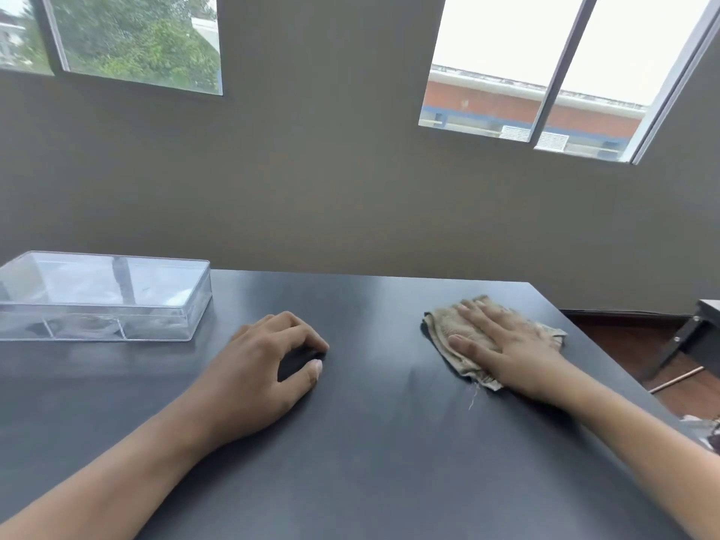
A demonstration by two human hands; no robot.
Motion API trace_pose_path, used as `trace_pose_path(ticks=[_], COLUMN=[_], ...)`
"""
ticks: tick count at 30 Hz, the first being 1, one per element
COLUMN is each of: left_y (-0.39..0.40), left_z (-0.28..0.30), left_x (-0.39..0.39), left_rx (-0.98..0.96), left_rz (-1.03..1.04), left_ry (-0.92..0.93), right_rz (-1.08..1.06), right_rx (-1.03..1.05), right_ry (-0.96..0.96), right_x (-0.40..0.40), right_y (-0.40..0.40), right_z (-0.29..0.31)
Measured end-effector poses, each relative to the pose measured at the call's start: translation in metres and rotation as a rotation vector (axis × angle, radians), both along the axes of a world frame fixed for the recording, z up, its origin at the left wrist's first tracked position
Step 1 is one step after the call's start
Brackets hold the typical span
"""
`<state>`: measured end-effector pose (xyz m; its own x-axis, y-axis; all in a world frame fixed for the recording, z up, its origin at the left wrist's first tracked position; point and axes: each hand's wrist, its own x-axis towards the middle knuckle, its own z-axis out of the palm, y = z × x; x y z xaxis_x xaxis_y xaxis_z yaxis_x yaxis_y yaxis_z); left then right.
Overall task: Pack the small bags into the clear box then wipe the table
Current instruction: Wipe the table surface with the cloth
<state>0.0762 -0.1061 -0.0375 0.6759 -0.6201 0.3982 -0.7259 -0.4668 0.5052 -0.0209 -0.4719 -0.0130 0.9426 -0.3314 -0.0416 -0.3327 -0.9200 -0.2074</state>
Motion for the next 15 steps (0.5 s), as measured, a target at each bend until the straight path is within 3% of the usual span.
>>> trace_pose_path(ticks=[8, 15], left_y=[0.0, 0.0], left_z=[0.0, 0.004], left_x=[-0.001, 0.0], left_rx=[-0.009, 0.003], left_rz=[0.011, 0.005], left_ry=[0.026, 0.026], right_rz=[-0.294, -0.427], right_rx=[0.053, 0.055], right_ry=[0.04, 0.021], right_x=[0.052, 0.056], right_y=[-0.098, -0.091], right_z=[0.005, 0.002])
